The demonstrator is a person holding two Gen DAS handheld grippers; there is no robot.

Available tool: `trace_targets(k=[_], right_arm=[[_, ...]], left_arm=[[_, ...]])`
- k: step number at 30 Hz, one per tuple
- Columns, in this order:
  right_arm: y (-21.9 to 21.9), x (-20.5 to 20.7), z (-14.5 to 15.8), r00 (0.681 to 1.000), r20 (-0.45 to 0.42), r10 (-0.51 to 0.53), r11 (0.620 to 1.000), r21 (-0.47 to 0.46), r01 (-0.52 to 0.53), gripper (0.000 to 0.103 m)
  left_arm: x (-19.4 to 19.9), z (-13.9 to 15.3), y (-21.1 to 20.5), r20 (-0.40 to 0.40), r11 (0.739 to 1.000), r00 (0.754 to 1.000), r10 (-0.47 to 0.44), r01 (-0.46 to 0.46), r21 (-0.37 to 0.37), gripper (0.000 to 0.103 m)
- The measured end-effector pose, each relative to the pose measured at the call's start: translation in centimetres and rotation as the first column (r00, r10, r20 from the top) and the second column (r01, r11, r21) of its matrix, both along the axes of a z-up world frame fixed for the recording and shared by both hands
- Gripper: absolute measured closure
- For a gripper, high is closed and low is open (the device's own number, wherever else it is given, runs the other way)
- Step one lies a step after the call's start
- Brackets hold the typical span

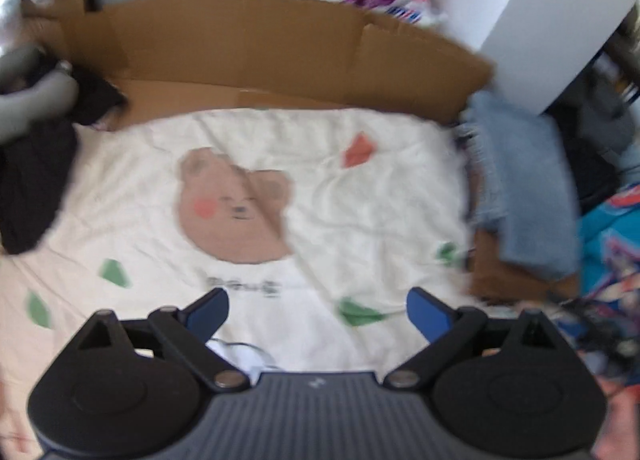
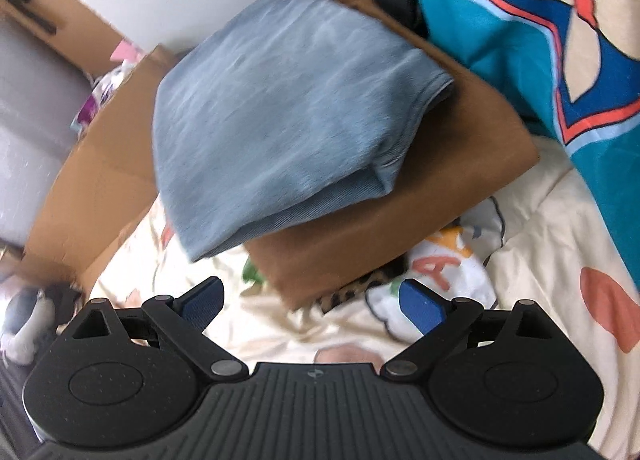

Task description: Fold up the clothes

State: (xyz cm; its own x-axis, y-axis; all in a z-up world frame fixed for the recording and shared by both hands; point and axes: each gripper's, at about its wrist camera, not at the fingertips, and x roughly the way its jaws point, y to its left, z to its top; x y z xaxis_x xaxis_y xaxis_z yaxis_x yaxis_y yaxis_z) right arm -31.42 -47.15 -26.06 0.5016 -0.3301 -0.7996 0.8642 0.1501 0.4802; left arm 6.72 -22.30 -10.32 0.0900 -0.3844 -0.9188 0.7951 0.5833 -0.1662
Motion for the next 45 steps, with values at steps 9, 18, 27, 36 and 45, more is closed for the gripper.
trace_targets(k=[9, 18, 27, 36, 45], right_arm=[[1.2, 2.5, 4.5, 0.991, -0.071, 0.110, 0.994, 0.006, -0.109, 0.005], [3.3, 5.5, 9.7, 0.971, -0.097, 0.218, 0.976, 0.018, -0.217, 0.005], [5.4, 8.3, 17.5, 0.939, -0.151, 0.311, 0.947, -0.038, -0.319, 0.005], [9.4, 12.3, 27.2, 0.864, -0.230, 0.447, 0.873, -0.096, -0.478, 0.005], [13.4, 10.5, 34.7, 0.906, -0.181, 0.381, 0.892, -0.187, -0.413, 0.005]], left_arm=[[0.3, 1.1, 3.7, 0.032, 1.000, 0.999, 0.023, -0.023, 0.020, 0.002], [2.2, 1.7, 6.6, 0.008, 0.994, 0.994, 0.110, -0.110, 0.025, 0.002], [2.0, 5.3, 6.7, 0.003, 0.994, 0.995, 0.104, -0.104, -0.021, 0.002], [1.8, 11.6, 8.9, 0.018, 0.985, 0.986, 0.163, -0.162, -0.054, 0.001], [1.1, 18.9, 13.8, 0.050, 0.983, 0.984, 0.174, -0.170, -0.070, 0.001]])
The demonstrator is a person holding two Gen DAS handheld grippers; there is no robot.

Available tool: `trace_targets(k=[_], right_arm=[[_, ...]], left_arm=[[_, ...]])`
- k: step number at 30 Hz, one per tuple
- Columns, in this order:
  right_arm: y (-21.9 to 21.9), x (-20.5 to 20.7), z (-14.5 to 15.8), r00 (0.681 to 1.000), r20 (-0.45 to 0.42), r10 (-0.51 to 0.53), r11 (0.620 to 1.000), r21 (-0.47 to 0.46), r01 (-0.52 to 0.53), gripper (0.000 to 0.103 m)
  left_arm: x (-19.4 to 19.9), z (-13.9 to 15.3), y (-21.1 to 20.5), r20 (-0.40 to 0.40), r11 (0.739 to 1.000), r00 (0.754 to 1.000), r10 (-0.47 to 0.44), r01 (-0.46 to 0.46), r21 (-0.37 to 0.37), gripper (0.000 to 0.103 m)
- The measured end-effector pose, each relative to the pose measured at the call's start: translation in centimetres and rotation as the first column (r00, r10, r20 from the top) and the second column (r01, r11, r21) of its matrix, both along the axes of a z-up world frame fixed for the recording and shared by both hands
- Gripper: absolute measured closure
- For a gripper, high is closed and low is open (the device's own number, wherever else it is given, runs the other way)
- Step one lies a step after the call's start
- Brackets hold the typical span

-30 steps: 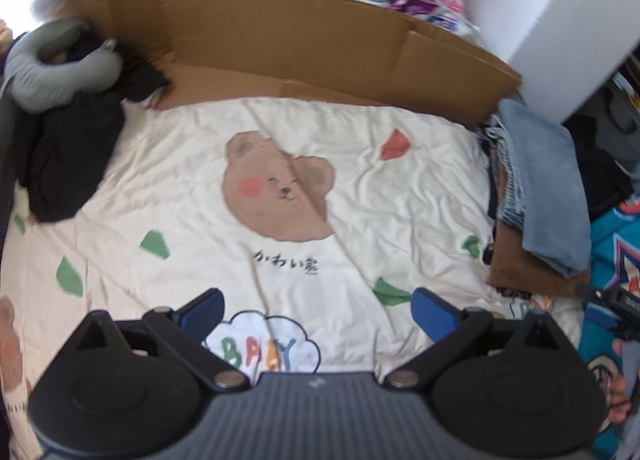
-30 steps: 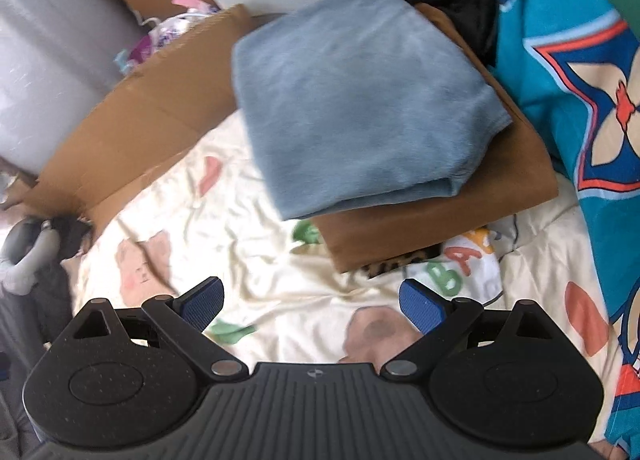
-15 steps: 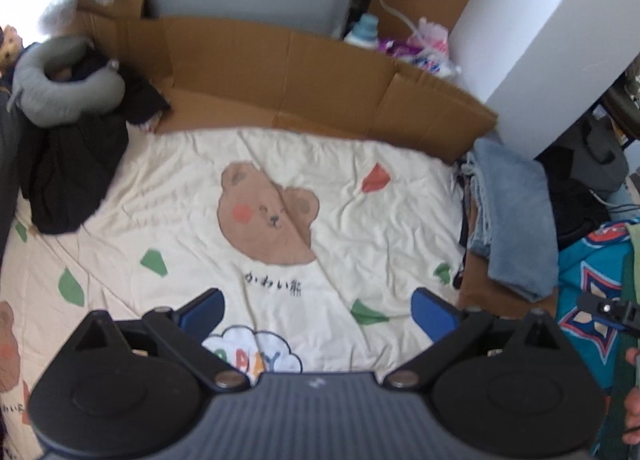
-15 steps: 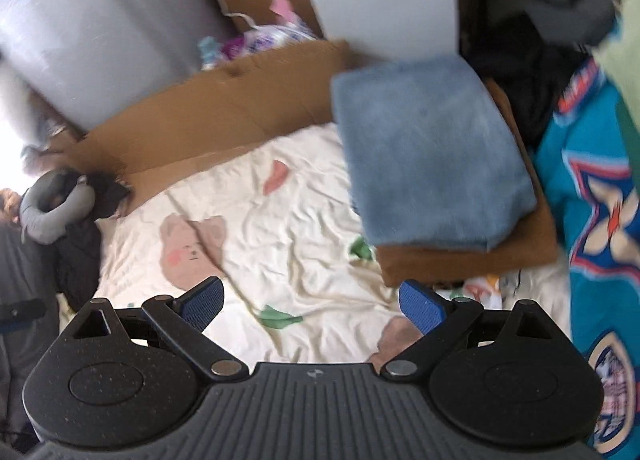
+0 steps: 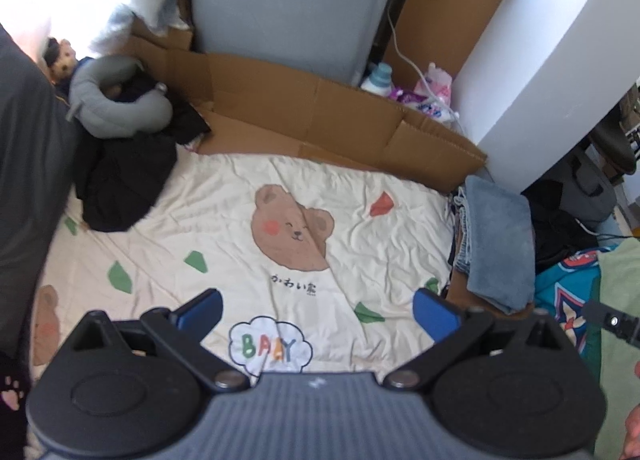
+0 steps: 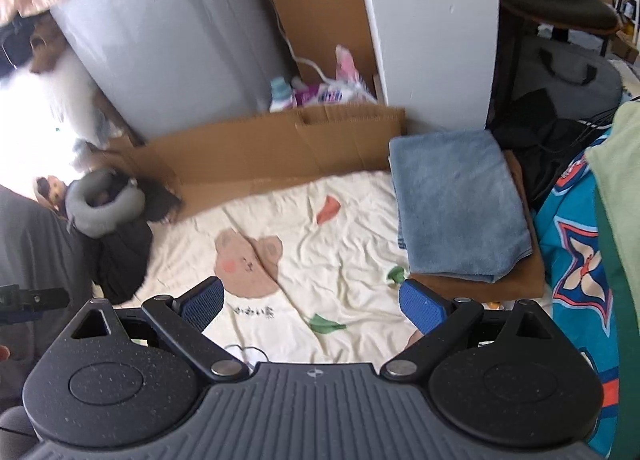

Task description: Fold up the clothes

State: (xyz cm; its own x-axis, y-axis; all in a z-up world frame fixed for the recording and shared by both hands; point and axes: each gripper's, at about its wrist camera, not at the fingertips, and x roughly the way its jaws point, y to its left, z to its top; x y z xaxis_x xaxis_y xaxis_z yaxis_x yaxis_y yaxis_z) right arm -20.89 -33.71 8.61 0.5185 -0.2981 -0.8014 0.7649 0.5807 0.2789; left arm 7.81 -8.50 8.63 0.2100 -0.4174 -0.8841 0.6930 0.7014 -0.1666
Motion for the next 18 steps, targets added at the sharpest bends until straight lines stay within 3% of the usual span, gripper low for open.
trace_targets(k=[7, 18], right_arm=[[3.4, -2.0, 4.5, 0.999, 0.037, -0.010, 0.998, -0.056, 0.013, 0.005], [9.1, -4.2, 8.4, 0.994, 0.089, 0.070, 0.993, -0.104, -0.061, 0.005]], left_arm=[[0.0, 6.4, 4.4, 0.053, 0.997, 0.998, 0.022, -0.018, -0.069, 0.001], [-0.8, 10.4, 11.1, 0.079, 0.990, 0.990, 0.114, -0.107, -0.091, 0.001]])
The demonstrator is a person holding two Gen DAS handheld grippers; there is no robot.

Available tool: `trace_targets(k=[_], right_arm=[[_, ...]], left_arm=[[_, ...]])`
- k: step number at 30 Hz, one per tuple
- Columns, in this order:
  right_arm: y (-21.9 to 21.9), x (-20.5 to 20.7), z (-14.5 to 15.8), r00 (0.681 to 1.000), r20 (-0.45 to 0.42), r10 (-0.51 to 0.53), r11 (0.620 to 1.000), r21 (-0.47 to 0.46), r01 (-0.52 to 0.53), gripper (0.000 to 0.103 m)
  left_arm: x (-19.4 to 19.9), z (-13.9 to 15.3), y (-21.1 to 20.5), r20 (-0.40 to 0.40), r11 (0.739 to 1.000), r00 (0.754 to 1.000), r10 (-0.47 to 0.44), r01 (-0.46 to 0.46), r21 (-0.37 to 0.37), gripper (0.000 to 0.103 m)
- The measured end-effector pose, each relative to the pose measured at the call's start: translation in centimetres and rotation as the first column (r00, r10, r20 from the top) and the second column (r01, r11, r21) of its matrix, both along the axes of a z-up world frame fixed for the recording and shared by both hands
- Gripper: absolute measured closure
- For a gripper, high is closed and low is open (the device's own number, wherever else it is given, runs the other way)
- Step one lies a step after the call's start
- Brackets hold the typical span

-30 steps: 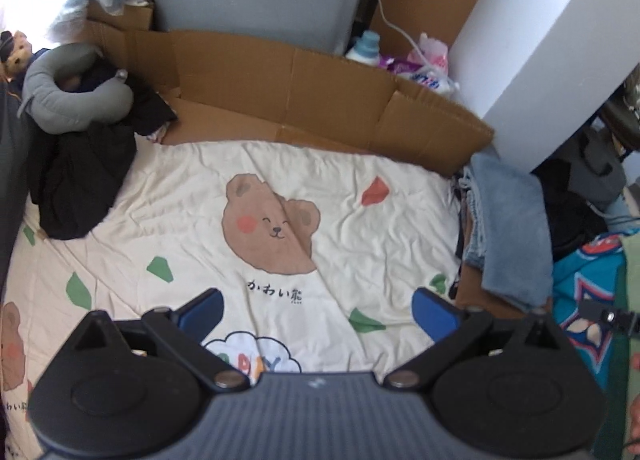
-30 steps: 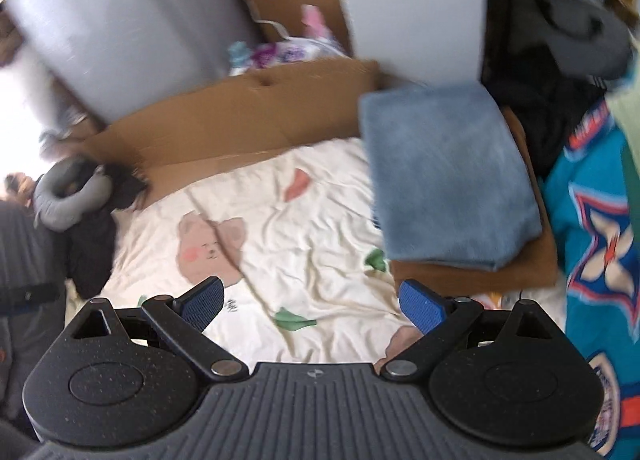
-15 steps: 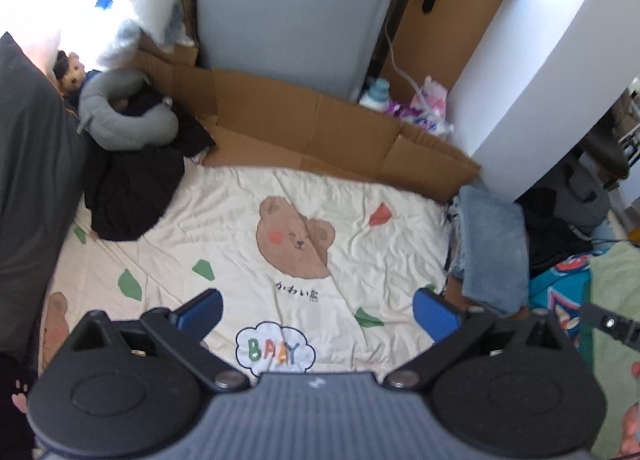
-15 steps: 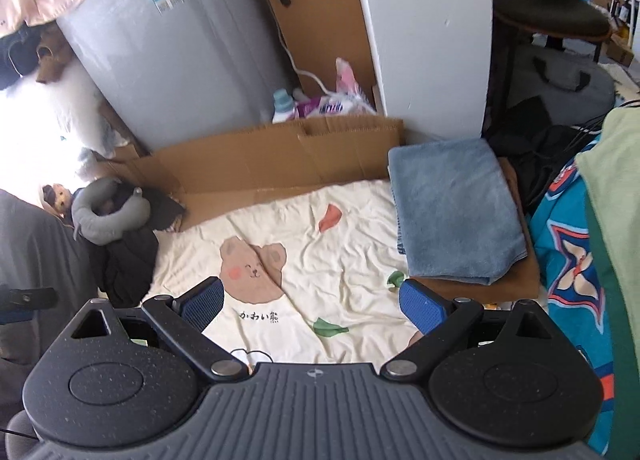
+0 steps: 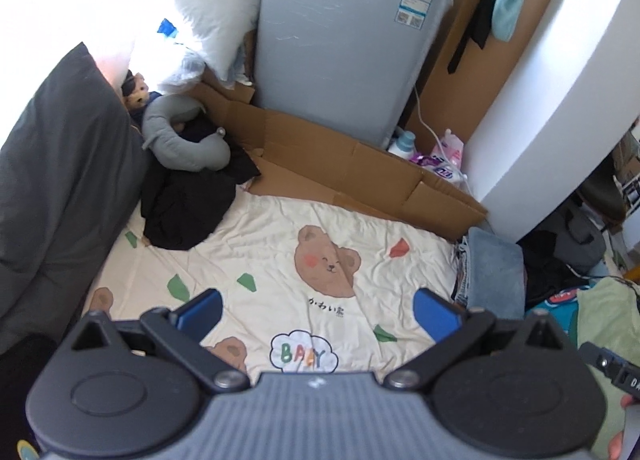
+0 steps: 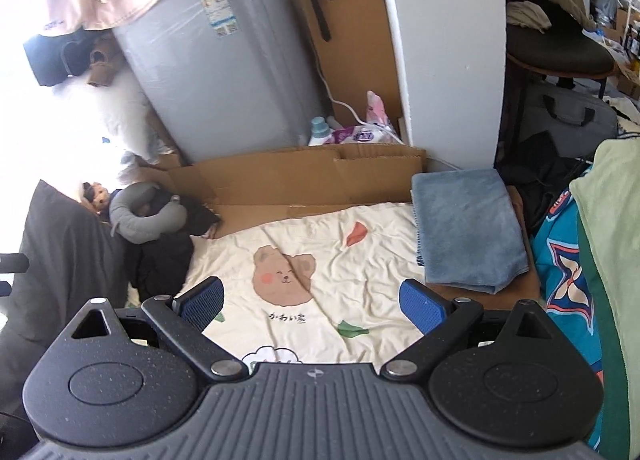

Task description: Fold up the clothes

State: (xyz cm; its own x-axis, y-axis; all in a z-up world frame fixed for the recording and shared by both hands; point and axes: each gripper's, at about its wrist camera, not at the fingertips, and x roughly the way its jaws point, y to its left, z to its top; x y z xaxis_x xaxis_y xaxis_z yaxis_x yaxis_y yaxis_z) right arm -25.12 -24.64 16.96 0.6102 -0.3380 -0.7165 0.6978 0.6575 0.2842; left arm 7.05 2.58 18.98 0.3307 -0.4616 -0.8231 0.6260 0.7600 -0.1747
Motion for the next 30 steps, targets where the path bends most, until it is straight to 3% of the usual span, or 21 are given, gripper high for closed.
trace_targets(k=[12, 30], right_arm=[[3.6, -1.7, 0.2, 0.999, -0.028, 0.017, 0.999, -0.039, -0.018, 0.005], [2.7, -2.3, -5.7, 0.996, -0.084, 0.014, 0.999, -0.037, -0.017, 0.005]], left_arm=[[-1.0, -2.5, 4.0, 0.013, 0.999, 0.999, 0.037, -0.036, -0.008, 0.001], [-2.4, -9.3, 3.2, 0.011, 0.995, 0.996, 0.089, -0.090, 0.050, 0.000]])
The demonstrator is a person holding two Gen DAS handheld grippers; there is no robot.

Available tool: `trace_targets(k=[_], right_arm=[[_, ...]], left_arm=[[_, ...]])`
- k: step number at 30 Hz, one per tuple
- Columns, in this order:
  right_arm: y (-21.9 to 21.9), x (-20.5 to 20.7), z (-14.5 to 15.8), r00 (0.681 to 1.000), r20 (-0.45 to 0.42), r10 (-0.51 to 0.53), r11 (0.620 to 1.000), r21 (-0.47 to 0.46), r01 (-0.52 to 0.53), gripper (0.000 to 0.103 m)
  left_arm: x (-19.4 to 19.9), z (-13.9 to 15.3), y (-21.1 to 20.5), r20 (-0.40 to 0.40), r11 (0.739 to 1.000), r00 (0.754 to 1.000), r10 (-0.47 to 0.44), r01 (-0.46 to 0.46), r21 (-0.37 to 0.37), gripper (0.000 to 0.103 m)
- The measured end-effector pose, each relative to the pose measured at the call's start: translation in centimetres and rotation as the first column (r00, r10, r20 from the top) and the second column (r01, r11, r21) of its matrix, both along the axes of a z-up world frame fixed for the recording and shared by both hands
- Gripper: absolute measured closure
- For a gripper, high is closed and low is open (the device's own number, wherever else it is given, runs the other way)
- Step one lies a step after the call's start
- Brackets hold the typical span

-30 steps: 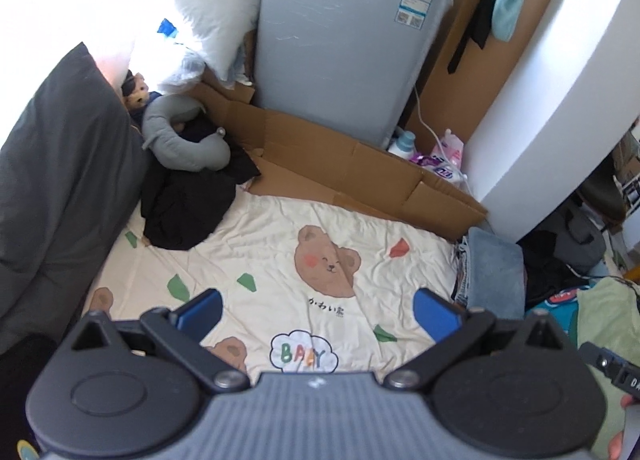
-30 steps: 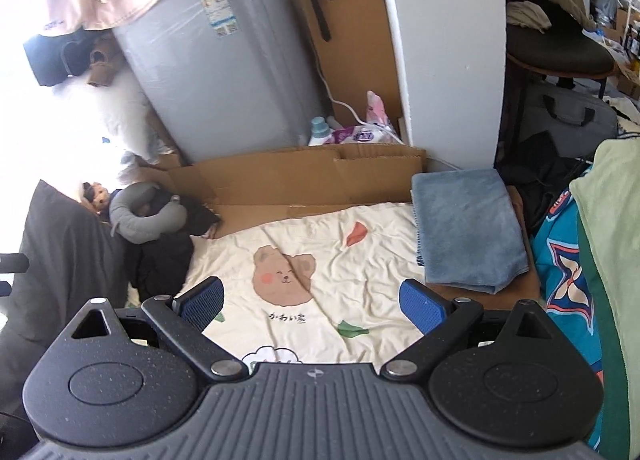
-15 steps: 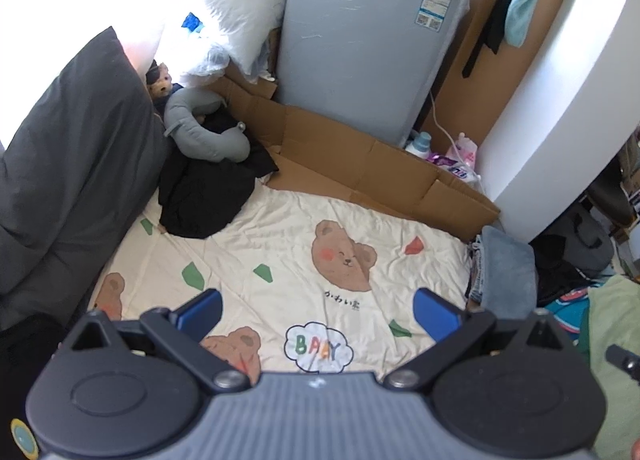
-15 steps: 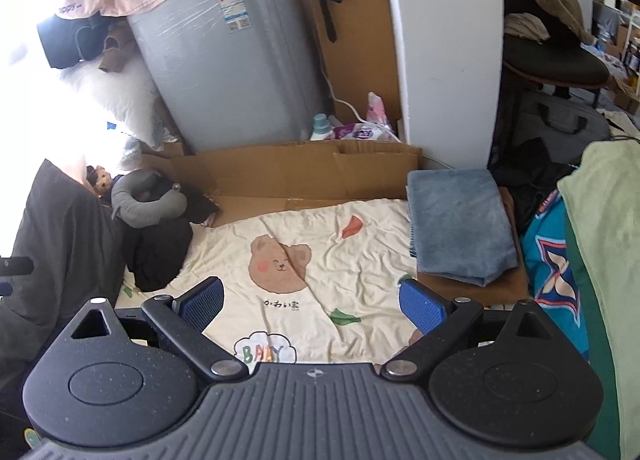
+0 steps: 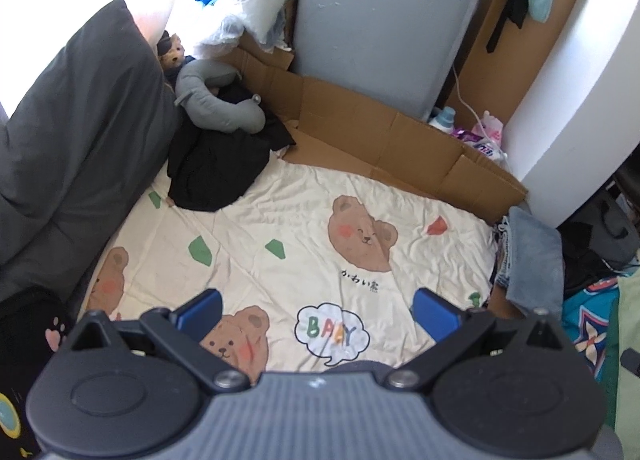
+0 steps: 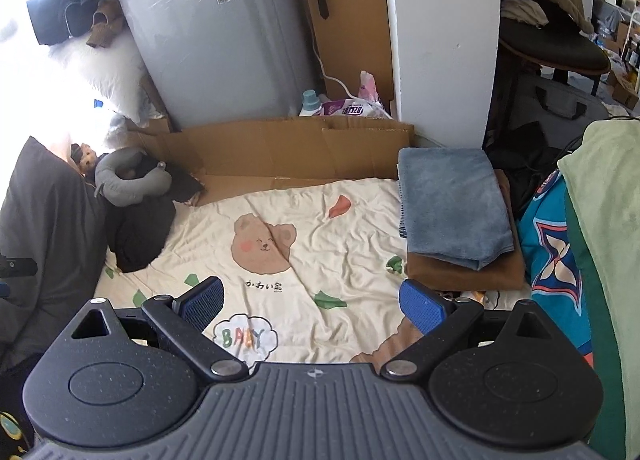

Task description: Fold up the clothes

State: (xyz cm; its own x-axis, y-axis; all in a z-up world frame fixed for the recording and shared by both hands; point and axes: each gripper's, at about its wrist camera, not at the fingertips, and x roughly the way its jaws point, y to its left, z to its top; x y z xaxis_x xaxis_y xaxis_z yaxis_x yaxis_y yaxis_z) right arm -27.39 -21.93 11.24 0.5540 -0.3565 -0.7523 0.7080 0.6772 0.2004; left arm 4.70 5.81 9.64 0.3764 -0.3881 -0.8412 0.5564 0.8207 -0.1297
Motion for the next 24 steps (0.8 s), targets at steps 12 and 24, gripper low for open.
trace_targets(k=[12, 24], right_arm=[[-1.2, 0.4, -2.7, 0.999, -0.050, 0.003, 1.000, -0.009, -0.003, 0.005], [-2.5, 0.2, -4.4, 0.997, -0.079, 0.025, 1.000, 0.019, -0.023, 0.005]], left_arm=[[-1.4, -5.0, -1.8, 0.003, 0.999, 1.000, -0.003, 0.003, 0.041, 0.001], [-2.7, -7.5, -3.7, 0.001, 0.997, 1.000, -0.018, 0.018, 0.081, 0.001]])
